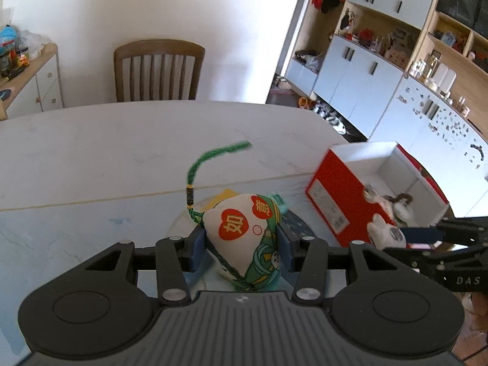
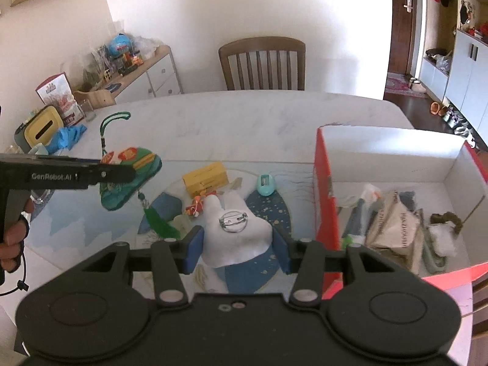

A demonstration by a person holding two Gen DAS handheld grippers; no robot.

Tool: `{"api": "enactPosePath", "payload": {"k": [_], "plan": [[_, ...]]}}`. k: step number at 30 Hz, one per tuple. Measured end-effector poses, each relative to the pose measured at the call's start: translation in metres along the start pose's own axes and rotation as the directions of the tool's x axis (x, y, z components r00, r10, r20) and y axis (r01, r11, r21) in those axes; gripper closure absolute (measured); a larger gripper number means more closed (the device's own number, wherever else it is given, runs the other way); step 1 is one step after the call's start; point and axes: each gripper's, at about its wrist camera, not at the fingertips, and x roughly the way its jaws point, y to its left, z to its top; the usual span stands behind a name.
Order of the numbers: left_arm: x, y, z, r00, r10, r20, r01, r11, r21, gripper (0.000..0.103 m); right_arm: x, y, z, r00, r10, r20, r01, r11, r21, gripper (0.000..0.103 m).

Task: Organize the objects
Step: 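Carry the pouch and the white cloth plush over the box with both tools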

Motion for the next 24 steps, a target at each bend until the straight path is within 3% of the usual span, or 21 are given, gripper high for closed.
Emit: {"api": "enactPosePath", "payload": {"k": [15, 24], "plan": [[0.006, -0.102, 0.015, 0.996, -0.082, -0.029, 0.085, 0.991, 0.104, 0.056, -0.037, -0.067, -0.005, 0.998, -0.04, 0.047, 0.038, 0.999, 0.029, 0.056], [0.025, -0.167, 0.049, 0.993, -0.118, -0.002, 0.117, 0.975, 0.19, 0.056, -0.051, -0.129, -0.003, 0.993, -0.095, 0.069, 0.091, 0.994, 0.058, 0.056]]}}
